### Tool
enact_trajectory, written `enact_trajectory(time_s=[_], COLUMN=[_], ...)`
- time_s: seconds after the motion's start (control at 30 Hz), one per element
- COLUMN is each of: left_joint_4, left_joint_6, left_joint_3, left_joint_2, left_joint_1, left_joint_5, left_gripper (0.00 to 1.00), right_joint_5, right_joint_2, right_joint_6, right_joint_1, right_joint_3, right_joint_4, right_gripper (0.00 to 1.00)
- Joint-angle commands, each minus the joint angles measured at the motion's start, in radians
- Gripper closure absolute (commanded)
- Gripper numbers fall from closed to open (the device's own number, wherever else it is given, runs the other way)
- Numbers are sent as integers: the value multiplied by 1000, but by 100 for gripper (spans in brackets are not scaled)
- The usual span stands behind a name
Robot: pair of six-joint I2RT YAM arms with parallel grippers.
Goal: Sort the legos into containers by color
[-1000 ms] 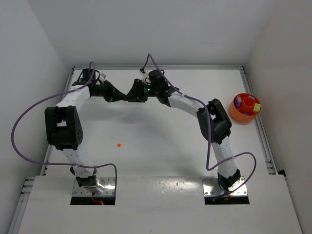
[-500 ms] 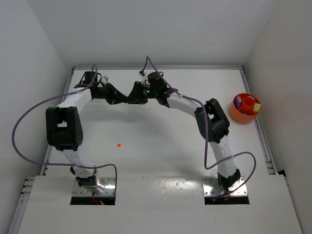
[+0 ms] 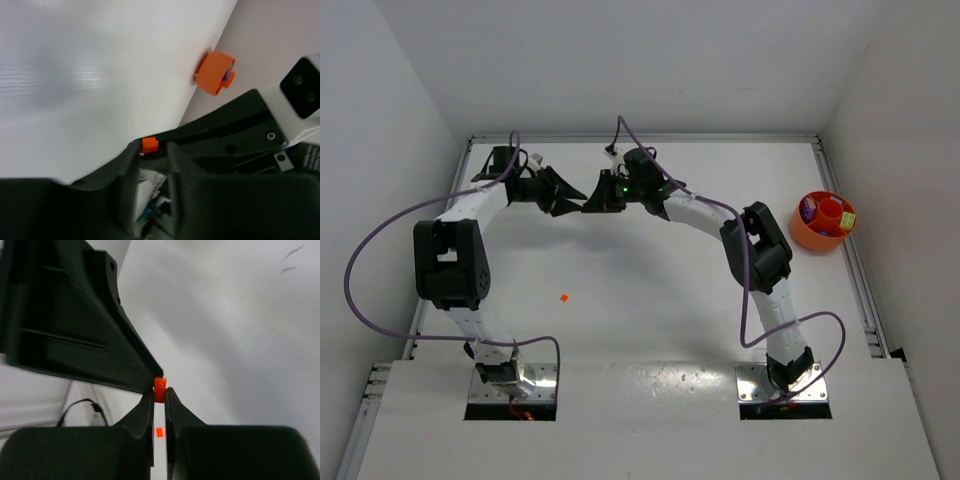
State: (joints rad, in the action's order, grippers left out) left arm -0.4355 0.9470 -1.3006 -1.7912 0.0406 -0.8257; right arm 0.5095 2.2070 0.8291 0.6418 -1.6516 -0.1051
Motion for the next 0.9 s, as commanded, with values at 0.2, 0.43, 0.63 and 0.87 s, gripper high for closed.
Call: enact_trajectory(time_s=[0.2, 0.43, 0.63, 0.87], left_joint_4=[-130, -247, -270, -250], left_joint_6=[-218, -476, -597, -669], left_joint_3=[-55, -188, -262, -324], left_joint_2=[116, 75, 87, 102], left_joint_1=[10, 48, 21, 1], left_joint_5=[40, 134, 307, 342], left_gripper=[0, 0, 0, 0], right_joint_5=[-48, -146, -242, -227], right_joint_2=[-301, -480, -615, -600], right_joint_6=[-440, -758, -959, -1033], right_joint_1=[-83, -252, -499, -850], right_joint_3=[107, 99, 144, 122], right_joint_4=[234, 769, 961, 1087], right_gripper=[100, 100, 100, 100])
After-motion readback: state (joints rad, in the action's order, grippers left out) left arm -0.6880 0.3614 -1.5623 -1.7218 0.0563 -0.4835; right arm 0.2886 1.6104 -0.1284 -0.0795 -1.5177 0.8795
